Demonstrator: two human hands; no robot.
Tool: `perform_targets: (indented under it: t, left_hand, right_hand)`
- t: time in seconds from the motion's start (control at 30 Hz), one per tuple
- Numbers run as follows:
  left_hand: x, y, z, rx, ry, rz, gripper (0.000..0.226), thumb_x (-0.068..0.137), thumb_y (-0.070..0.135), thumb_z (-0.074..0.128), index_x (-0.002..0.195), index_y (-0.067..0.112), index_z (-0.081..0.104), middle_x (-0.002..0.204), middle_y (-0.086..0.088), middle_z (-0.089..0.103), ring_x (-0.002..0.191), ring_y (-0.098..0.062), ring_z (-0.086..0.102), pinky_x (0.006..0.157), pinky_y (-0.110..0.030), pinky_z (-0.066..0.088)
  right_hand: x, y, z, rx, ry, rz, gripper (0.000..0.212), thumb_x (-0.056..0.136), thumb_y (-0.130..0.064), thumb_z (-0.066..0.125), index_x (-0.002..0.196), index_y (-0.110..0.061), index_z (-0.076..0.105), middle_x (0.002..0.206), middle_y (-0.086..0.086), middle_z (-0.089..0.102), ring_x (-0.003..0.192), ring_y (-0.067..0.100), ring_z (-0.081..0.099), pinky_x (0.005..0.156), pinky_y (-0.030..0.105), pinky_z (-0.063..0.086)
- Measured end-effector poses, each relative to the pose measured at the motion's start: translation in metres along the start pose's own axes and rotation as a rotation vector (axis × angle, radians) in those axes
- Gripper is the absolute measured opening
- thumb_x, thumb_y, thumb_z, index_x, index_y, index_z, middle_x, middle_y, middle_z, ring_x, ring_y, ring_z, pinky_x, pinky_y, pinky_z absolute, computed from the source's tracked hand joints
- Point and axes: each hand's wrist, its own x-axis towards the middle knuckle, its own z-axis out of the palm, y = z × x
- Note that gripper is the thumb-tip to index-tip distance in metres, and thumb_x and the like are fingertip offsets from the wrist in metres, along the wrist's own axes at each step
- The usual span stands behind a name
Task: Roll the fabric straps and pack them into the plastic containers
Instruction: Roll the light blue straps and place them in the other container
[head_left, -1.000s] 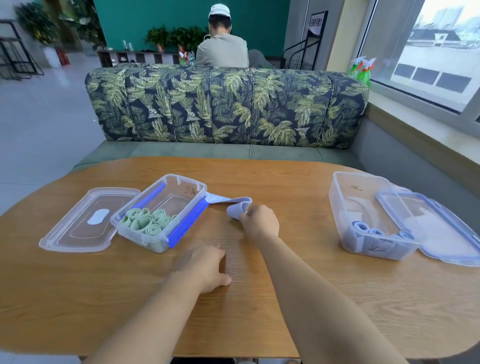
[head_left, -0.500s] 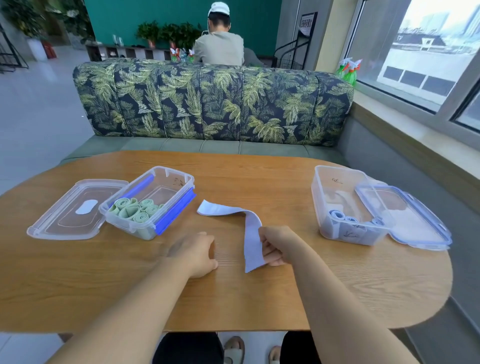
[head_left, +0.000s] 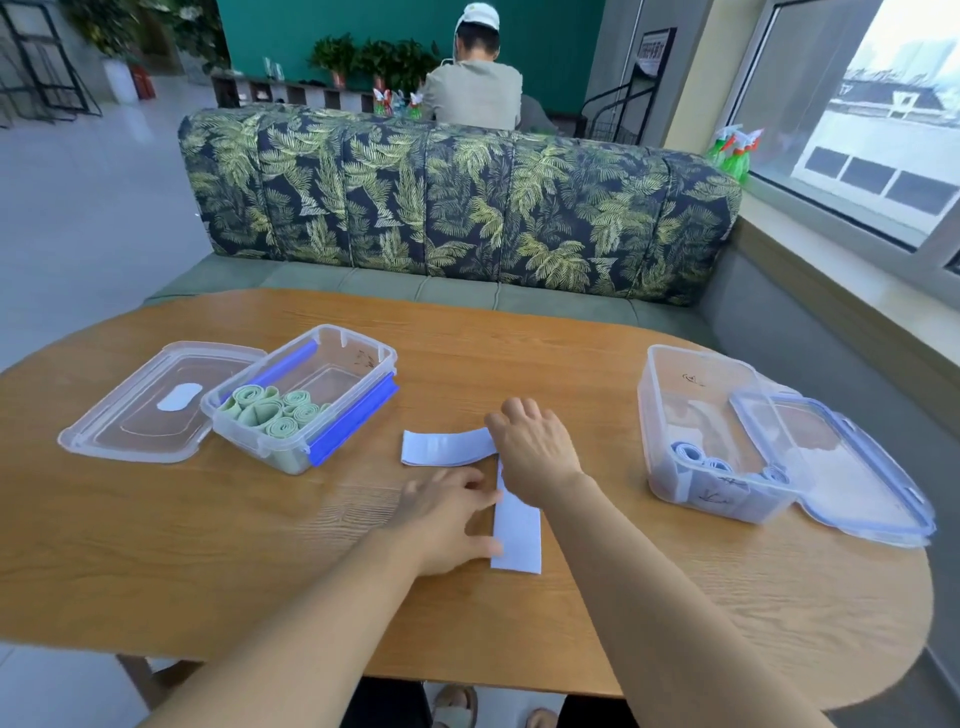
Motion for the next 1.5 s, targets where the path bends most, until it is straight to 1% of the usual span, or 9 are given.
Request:
perform_targets:
  t: [0.13,0.3,0.43,0.6,0.83,0.97,1.1,1.23,1.5]
  left_hand:
    - [0.004,-0.001,-0.001,-0.038,-0.017,-0.013,0.066,0.084,0.055,0.061,0.144,0.042,0.038,0.156,0.01,0.019,0.145,-0.011,0.011,0.116,-0.043,0.013]
    - [0.007,-0.001,-0.002,-0.036,-0.038,-0.004,0.065,0.083,0.053,0.063,0.143,0.041,0.04,0.151,0.01,0.024,0.141,-0.012,0.015,0.112,-0.044,0.017]
    - [0.007,-0.002,-0.002,-0.073,-0.032,0.005,0.065,0.082,0.052,0.066,0.142,0.04,0.042,0.151,0.012,0.024,0.141,-0.008,0.015,0.111,-0.037,0.015]
    - [0.006,-0.001,-0.003,-0.095,-0.027,-0.005,0.065,0.082,0.052,0.067,0.141,0.039,0.044,0.15,0.013,0.025,0.141,-0.007,0.016,0.113,-0.036,0.014]
    - [0.0,0.001,0.004,-0.089,-0.015,-0.018,0.065,0.087,0.049,0.061,0.146,0.038,0.036,0.156,0.011,0.02,0.143,-0.012,0.015,0.117,-0.037,0.008]
    - [-0.006,0.004,0.013,-0.426,0.14,-0.086,0.059,0.09,0.034,0.063,0.144,0.03,0.041,0.15,0.008,0.039,0.138,-0.013,0.035,0.116,-0.034,0.025]
    - [-0.017,0.012,0.02,-0.665,0.344,-0.169,0.031,0.089,0.016,0.064,0.119,0.021,0.063,0.116,0.001,0.067,0.106,-0.008,0.061,0.096,-0.025,0.045]
    - [-0.031,0.024,0.024,-0.642,0.388,-0.184,0.014,0.086,0.01,0.066,0.091,0.023,0.067,0.089,0.01,0.068,0.085,-0.007,0.062,0.079,-0.019,0.044]
    - [-0.045,0.037,0.034,-0.574,0.375,-0.165,0.015,0.081,0.013,0.072,0.083,0.027,0.067,0.091,0.008,0.068,0.085,-0.007,0.063,0.08,-0.022,0.049]
  right_hand:
    - [0.026,-0.003,0.016,0.13,0.049,0.018,0.032,0.088,-0.014,0.05,0.119,-0.014,0.054,0.12,0.007,0.051,0.116,0.029,0.047,0.084,0.033,0.036]
    - [0.05,0.029,0.012,0.89,0.001,0.673,0.038,0.09,-0.024,0.053,0.127,-0.017,0.058,0.12,0.006,0.062,0.111,0.028,0.057,0.086,0.032,0.045]
    - [0.04,0.057,0.017,0.909,-0.066,0.857,0.026,0.093,-0.017,0.049,0.114,-0.008,0.06,0.101,0.006,0.063,0.081,0.026,0.055,0.069,0.027,0.042]
    - [0.022,0.061,0.021,0.881,-0.023,0.807,0.041,0.089,-0.013,0.05,0.129,-0.012,0.055,0.118,0.006,0.063,0.1,0.024,0.058,0.078,0.028,0.044]
    - [-0.041,0.036,0.025,0.923,0.019,0.7,0.037,0.087,-0.019,0.054,0.123,-0.018,0.063,0.112,0.0,0.067,0.096,0.017,0.06,0.084,0.032,0.052]
    - [-0.088,0.017,0.026,0.908,0.03,0.639,0.035,0.086,-0.02,0.055,0.12,-0.022,0.066,0.103,-0.006,0.067,0.101,0.015,0.062,0.083,0.029,0.05]
    - [-0.119,0.005,0.024,0.85,0.064,0.545,0.026,0.086,-0.022,0.058,0.108,-0.026,0.071,0.101,-0.011,0.069,0.096,0.012,0.062,0.08,0.028,0.051]
    - [-0.129,-0.003,0.021,0.749,0.074,0.383,0.023,0.086,-0.021,0.06,0.104,-0.026,0.073,0.102,-0.013,0.063,0.099,0.009,0.056,0.072,0.025,0.04]
    - [-0.131,-0.012,0.027,0.556,0.081,0.222,0.022,0.091,-0.024,0.056,0.105,-0.021,0.074,0.106,0.0,0.06,0.106,0.018,0.052,0.07,0.028,0.043]
